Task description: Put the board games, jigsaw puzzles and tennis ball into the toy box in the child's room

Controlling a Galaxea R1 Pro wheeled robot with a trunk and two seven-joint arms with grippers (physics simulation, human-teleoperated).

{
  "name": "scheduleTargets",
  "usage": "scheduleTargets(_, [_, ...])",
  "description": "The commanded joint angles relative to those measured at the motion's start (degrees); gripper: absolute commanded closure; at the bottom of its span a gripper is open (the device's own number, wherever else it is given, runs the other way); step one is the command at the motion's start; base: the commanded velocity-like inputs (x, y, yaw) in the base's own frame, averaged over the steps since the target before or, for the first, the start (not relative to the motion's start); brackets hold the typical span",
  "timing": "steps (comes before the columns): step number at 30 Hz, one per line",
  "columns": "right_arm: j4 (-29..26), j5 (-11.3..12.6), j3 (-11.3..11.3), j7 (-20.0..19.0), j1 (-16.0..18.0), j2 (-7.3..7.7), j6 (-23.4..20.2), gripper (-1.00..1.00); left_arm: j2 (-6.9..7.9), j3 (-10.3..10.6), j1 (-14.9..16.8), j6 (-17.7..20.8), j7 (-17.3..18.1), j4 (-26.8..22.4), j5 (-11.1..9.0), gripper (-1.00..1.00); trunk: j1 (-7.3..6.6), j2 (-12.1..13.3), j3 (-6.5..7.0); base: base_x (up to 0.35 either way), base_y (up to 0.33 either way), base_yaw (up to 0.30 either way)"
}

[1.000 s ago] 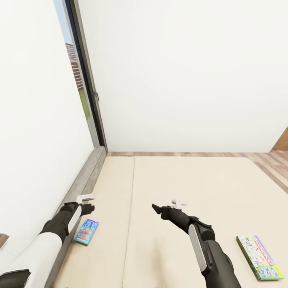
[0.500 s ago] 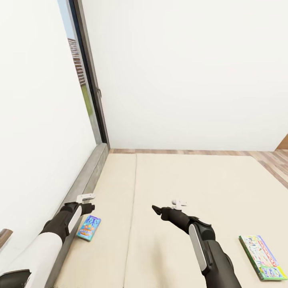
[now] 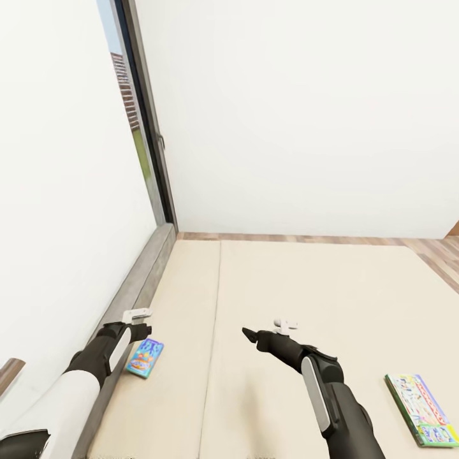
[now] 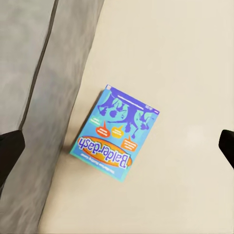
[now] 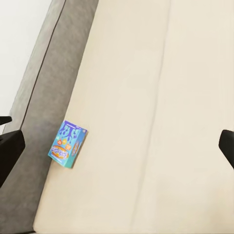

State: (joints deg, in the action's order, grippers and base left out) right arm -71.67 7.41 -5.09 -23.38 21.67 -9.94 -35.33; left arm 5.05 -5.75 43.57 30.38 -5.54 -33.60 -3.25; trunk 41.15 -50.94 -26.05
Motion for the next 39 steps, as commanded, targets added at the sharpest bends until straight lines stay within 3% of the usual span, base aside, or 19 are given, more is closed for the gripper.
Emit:
scheduleTargets(1, [0.0, 0.5, -0.2, -0.1, 0.0, -0.06, -0.5, -1.00, -0.02, 0.0, 0.0, 0.3, -0.3, -0.1, -0.4, -1.00, 0.01, -0.1, -0.16, 0.000, 0.000, 0.018])
scheduleTargets(39, [0.1, 0.5, -0.1, -0.1, 0.0, -0.06, -0.4, -1.00, -0.04, 0.0, 0.0, 0.2, -0.2, -0.1, -0.4, -1.00, 0.01, -0.1, -3.74, 0.000, 0.000, 0.001])
